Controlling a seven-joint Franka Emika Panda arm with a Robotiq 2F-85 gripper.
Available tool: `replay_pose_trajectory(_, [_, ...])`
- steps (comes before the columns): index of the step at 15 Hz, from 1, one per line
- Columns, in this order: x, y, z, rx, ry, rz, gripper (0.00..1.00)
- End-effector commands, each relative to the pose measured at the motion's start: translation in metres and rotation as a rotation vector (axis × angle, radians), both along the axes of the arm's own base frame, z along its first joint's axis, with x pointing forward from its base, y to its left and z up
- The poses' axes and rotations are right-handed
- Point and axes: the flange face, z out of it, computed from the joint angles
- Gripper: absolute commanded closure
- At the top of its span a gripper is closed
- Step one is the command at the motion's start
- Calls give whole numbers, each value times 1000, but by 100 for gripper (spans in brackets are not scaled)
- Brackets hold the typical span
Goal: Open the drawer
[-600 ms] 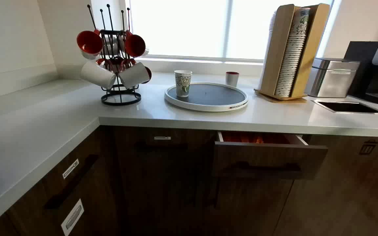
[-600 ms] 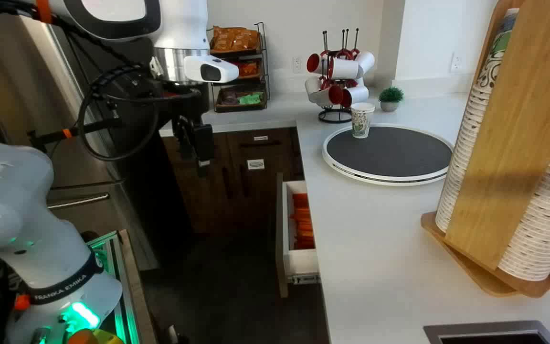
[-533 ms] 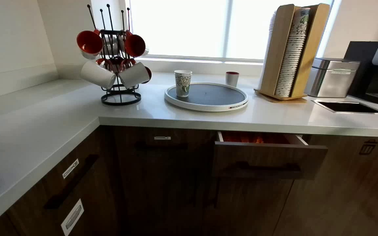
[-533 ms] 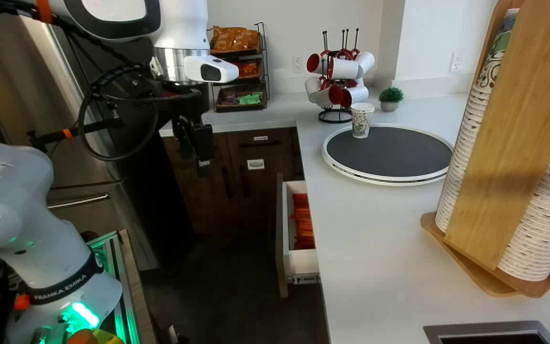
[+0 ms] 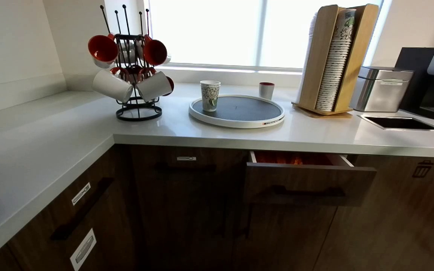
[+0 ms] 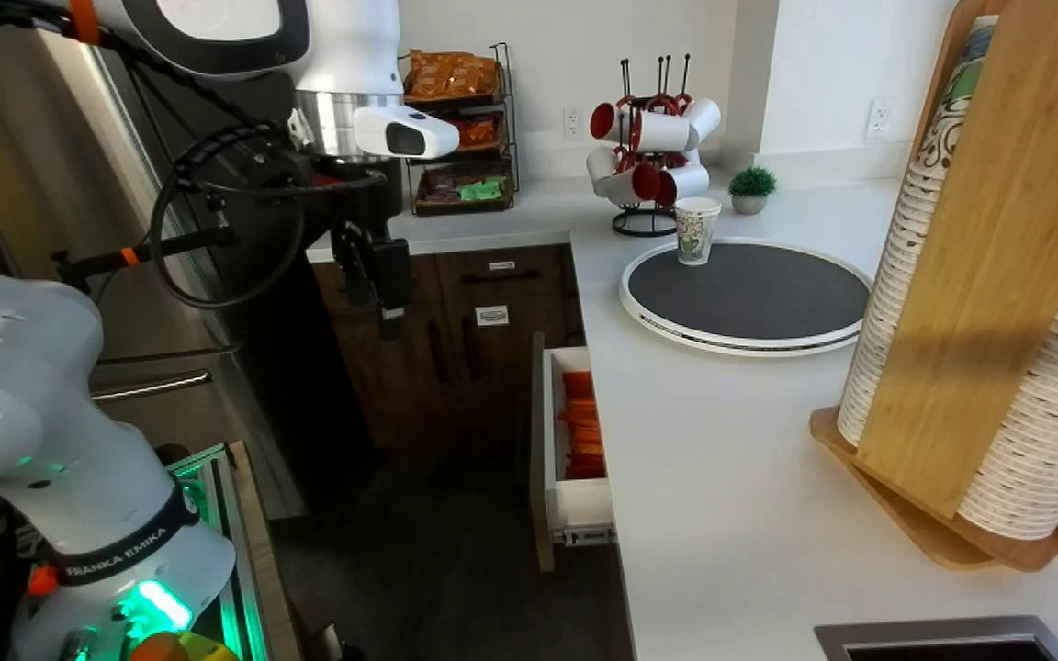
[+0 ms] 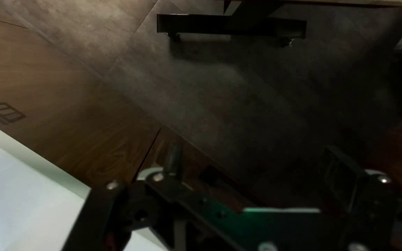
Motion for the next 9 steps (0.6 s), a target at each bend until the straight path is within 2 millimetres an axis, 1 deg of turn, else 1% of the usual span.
replay_pose_trajectory(1, [8, 8, -4, 0, 8, -11, 0])
replay_pose_trajectory(3, [26, 31, -15, -17, 12, -88, 0])
replay_pose_trajectory(5, [44, 61, -26, -35, 55, -136, 0])
replay_pose_trajectory(6, [54, 75, -32, -25, 41, -171, 0])
replay_pose_trajectory(7, [65, 89, -39, -36, 50, -225, 0])
replay_pose_trajectory(9, [89, 110, -57, -48, 22, -315, 0])
